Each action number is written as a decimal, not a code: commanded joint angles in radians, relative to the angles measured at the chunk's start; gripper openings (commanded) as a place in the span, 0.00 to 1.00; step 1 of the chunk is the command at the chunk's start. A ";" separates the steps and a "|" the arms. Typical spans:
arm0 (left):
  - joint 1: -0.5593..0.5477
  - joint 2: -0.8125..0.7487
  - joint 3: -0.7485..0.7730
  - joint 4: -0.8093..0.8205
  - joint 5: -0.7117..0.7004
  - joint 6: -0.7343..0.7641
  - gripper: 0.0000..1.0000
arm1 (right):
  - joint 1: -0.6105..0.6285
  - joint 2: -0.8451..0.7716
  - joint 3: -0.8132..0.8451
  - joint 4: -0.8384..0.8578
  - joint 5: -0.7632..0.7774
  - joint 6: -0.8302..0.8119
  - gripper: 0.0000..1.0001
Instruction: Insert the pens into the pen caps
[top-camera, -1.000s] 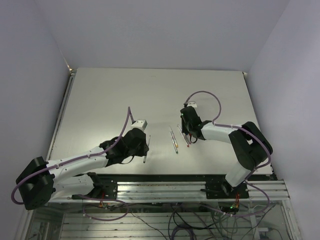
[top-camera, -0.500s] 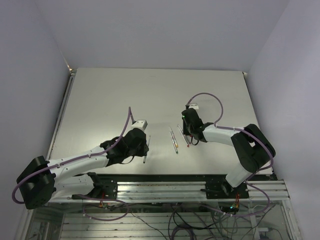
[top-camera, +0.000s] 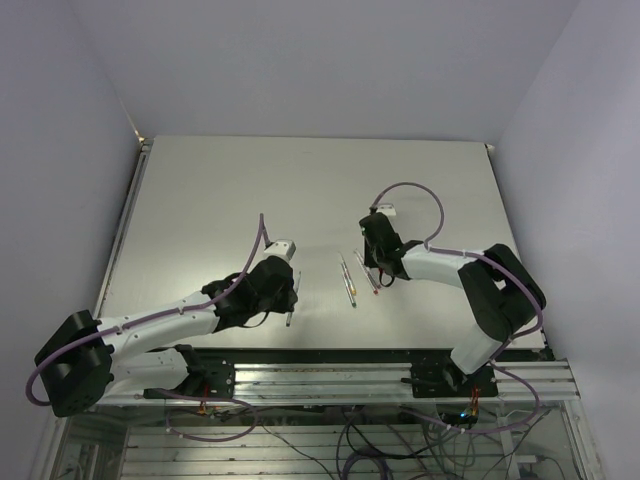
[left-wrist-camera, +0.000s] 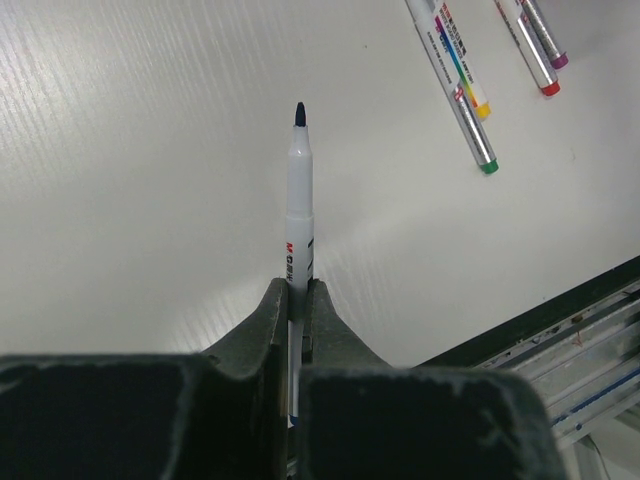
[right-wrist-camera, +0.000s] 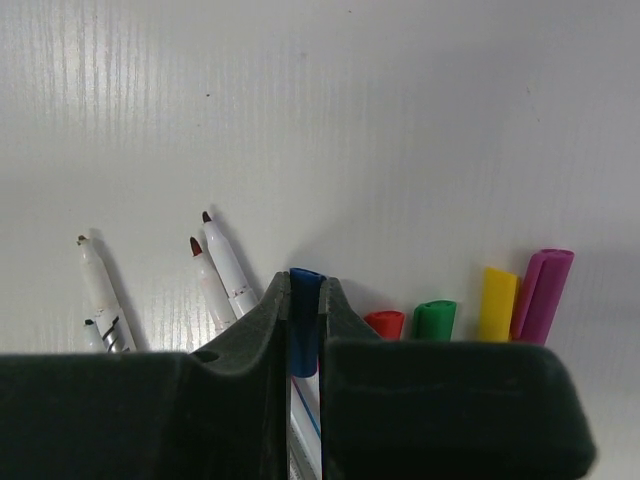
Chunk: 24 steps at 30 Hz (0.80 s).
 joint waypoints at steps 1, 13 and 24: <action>-0.008 0.009 0.031 0.025 -0.024 0.021 0.07 | 0.008 0.012 0.033 -0.105 0.013 -0.009 0.00; -0.007 0.021 0.061 0.165 0.005 0.072 0.07 | 0.007 -0.205 0.205 -0.055 0.079 -0.111 0.00; -0.025 0.061 0.088 0.473 0.172 0.112 0.07 | 0.007 -0.594 0.001 0.240 -0.178 -0.050 0.00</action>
